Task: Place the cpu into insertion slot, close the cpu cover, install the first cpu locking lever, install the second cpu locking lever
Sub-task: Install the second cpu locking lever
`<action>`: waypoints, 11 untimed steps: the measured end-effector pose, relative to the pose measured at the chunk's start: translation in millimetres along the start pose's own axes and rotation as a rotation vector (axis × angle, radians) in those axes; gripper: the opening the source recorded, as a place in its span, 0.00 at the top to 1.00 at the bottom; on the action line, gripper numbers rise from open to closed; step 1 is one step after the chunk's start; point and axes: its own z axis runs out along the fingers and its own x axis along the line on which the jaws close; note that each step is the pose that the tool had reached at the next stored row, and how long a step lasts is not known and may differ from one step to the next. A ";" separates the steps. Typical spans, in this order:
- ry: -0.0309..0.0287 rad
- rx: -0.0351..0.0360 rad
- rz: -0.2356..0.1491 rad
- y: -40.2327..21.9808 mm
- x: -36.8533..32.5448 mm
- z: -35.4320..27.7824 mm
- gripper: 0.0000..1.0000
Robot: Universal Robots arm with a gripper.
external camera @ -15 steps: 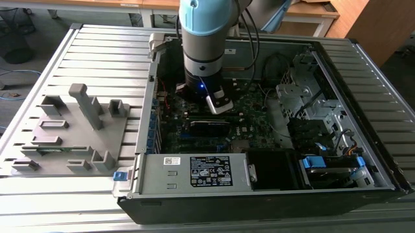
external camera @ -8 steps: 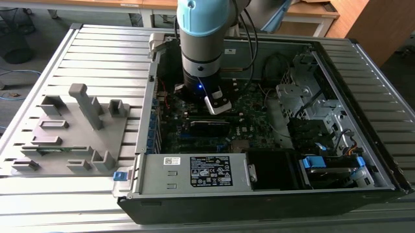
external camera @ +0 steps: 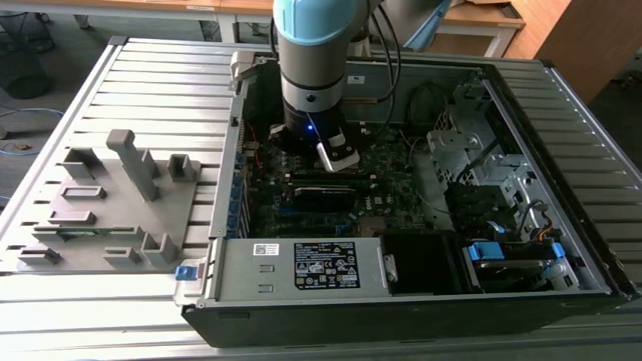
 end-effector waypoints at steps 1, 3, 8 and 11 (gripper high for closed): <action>0.0000 0.0001 0.000 0.3 0.0 -2.0 0.89; 0.0000 0.0000 0.000 0.9 -0.2 -5.3 0.89; 0.0000 -0.0001 0.000 1.0 -0.2 -5.9 0.89; 0.0001 0.0006 0.000 1.0 -0.4 -6.1 0.89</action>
